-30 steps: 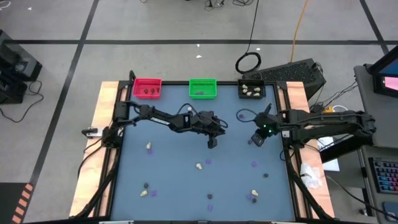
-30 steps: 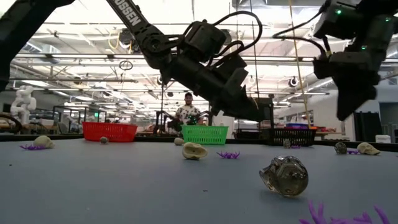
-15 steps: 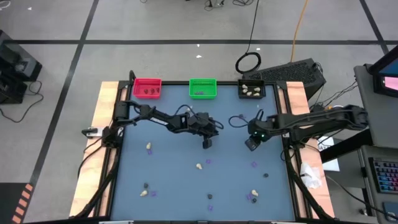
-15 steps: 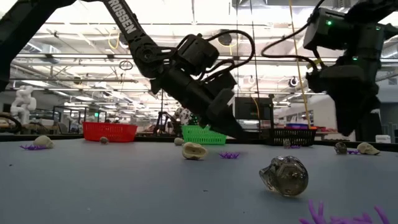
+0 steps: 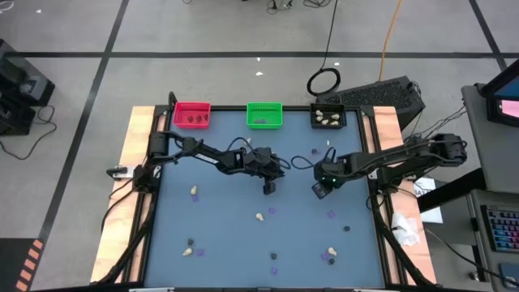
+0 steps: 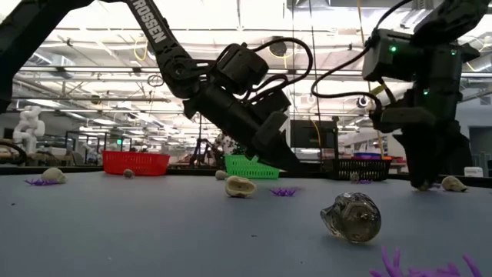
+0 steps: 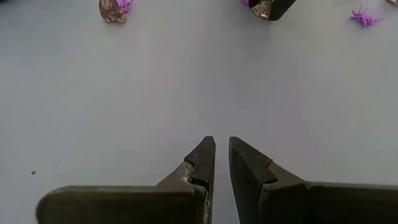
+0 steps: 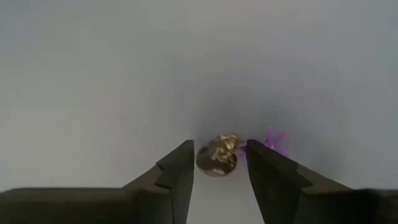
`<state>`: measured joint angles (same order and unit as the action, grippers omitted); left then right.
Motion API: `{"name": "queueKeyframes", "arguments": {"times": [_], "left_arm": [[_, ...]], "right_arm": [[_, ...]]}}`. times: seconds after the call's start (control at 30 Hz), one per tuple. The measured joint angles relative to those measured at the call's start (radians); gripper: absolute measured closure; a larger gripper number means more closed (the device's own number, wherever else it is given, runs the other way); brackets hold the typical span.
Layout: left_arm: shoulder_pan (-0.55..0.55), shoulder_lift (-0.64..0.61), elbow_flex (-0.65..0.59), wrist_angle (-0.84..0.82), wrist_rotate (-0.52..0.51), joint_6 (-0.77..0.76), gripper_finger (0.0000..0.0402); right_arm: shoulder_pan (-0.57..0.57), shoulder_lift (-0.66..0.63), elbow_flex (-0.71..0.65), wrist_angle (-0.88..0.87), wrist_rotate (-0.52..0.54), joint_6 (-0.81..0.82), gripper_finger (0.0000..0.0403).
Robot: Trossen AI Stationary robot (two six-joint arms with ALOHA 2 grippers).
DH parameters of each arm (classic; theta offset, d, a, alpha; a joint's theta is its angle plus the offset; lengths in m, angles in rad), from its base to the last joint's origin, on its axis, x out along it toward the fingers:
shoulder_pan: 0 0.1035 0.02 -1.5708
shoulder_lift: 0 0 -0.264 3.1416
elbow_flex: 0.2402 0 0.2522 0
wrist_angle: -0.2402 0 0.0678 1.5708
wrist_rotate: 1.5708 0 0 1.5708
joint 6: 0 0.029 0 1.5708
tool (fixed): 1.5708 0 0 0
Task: Sort Halloween decoration
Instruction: Put the black skull toy into the red bin
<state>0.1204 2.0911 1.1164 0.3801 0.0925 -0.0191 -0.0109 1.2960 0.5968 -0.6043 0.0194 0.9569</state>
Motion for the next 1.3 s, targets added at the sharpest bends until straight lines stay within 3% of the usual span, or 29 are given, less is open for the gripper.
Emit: {"name": "queueKeyframes", "arguments": {"times": [0.37, 0.7, 0.83, 1.07, 1.2, 1.3], "left_arm": [[0.033, -0.001, -0.016, -0.035, 0.008, -0.002, 0.0362], [0.072, -0.002, -0.042, -0.029, 0.157, -0.029, 0.0362], [0.092, -0.002, -0.042, -0.034, 0.261, -0.053, 0.0362], [0.135, -0.015, -0.043, 0.008, 0.476, -0.093, 0.0362], [0.166, -0.017, -0.043, 0.141, 0.693, -0.254, 0.0362], [0.181, -0.021, -0.043, 0.233, 0.783, -0.385, 0.0362]], "right_arm": [[0.0, 0.016, 0.001, 0.03, 0.028, -0.032, 0.034], [0.0, -0.006, 0.024, 0.047, 0.032, -0.116, 0.0334], [0.0, -0.007, 0.045, 0.078, 0.033, -0.19, 0.0338], [0.0, -0.007, 0.047, 0.313, 0.047, -0.435, 0.0335], [0.0, -0.007, 0.047, 0.475, 0.064, -0.657, 0.0337], [0.0, -0.007, 0.047, 0.582, 0.066, -0.825, 0.0337]]}}
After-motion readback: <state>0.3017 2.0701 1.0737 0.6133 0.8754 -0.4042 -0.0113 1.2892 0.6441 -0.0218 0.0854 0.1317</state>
